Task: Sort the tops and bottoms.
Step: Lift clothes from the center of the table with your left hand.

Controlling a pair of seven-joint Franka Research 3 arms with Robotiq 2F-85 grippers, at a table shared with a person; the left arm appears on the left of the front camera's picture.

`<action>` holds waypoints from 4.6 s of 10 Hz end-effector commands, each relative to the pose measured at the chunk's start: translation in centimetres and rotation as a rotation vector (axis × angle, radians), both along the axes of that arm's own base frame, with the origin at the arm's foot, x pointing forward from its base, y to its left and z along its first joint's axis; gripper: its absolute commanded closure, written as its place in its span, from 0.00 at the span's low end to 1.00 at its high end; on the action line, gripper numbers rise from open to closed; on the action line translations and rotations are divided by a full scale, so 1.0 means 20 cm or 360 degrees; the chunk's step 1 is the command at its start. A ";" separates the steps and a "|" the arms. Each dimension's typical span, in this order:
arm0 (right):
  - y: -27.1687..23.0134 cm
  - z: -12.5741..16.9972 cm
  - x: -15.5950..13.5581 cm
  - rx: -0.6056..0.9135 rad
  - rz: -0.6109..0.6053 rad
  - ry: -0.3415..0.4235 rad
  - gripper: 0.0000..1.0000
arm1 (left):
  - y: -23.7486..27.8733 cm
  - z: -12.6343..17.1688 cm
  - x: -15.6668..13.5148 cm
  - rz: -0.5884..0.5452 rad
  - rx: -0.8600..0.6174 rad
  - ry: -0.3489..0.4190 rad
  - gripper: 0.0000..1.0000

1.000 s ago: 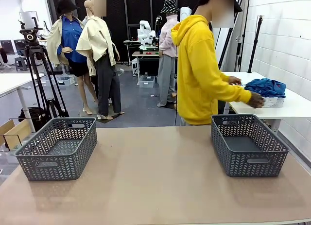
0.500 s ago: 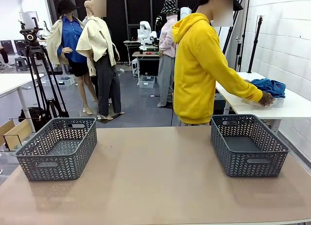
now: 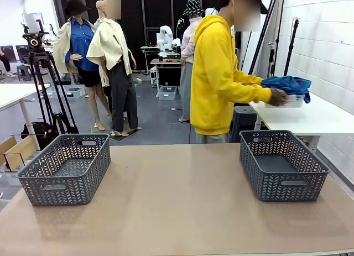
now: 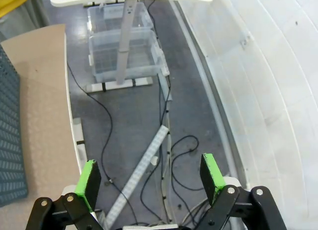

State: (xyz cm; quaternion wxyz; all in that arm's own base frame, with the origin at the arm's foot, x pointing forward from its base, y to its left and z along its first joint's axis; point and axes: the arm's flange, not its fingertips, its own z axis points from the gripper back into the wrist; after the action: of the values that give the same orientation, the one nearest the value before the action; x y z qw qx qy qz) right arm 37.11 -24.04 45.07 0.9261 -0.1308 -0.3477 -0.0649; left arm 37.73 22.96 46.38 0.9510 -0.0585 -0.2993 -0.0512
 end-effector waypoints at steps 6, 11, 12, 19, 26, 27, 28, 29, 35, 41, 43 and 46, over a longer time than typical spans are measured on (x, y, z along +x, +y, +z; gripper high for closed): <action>-0.01 0.00 -0.01 0.0004 0.0000 0.0002 0.00 | 0.01 -0.01 0.00 -0.0004 -0.0011 -0.0009 0.00; -0.01 0.00 -0.01 0.0004 0.0000 0.0002 0.00 | 0.01 -0.01 0.00 -0.0004 -0.0011 -0.0009 0.00; -0.01 0.00 -0.01 0.0004 0.0000 0.0002 0.00 | 0.01 -0.01 0.00 -0.0004 -0.0011 -0.0009 0.00; -0.01 0.00 -0.01 0.0004 0.0000 0.0002 0.00 | 0.01 -0.01 0.00 -0.0004 -0.0011 -0.0009 0.00; -0.01 0.00 -0.01 0.0004 0.0000 0.0002 0.00 | 0.01 -0.01 0.00 -0.0004 -0.0011 -0.0009 0.00; -0.01 0.00 -0.01 0.0004 0.0000 0.0002 0.00 | 0.01 -0.01 0.00 -0.0004 -0.0011 -0.0009 0.00; -0.01 0.00 -0.01 0.0004 0.0000 0.0002 0.00 | 0.01 -0.01 0.00 -0.0004 -0.0011 -0.0009 0.00; -0.01 0.00 -0.01 0.0004 0.0000 0.0002 0.00 | 0.01 -0.01 0.00 -0.0004 -0.0011 -0.0009 0.00; -0.01 0.00 -0.01 0.0004 0.0000 0.0002 0.00 | 0.01 -0.01 0.00 -0.0004 -0.0011 -0.0009 0.00; -0.01 0.00 -0.01 0.0004 0.0000 0.0002 0.00 | 0.01 -0.01 0.00 -0.0004 -0.0011 -0.0009 0.00; -0.01 0.00 -0.01 0.0004 0.0000 0.0002 0.00 | 0.01 -0.01 0.00 -0.0004 -0.0011 -0.0009 0.00; -0.01 0.00 -0.01 0.0004 0.0000 0.0002 0.00 | 0.01 -0.01 0.00 -0.0004 -0.0011 -0.0009 0.00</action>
State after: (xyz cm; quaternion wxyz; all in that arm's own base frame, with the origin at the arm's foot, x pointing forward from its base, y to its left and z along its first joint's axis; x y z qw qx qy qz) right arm 37.11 -24.04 45.07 0.9261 -0.1308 -0.3477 -0.0649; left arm 37.72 22.97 46.38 0.9510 -0.0584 -0.2993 -0.0511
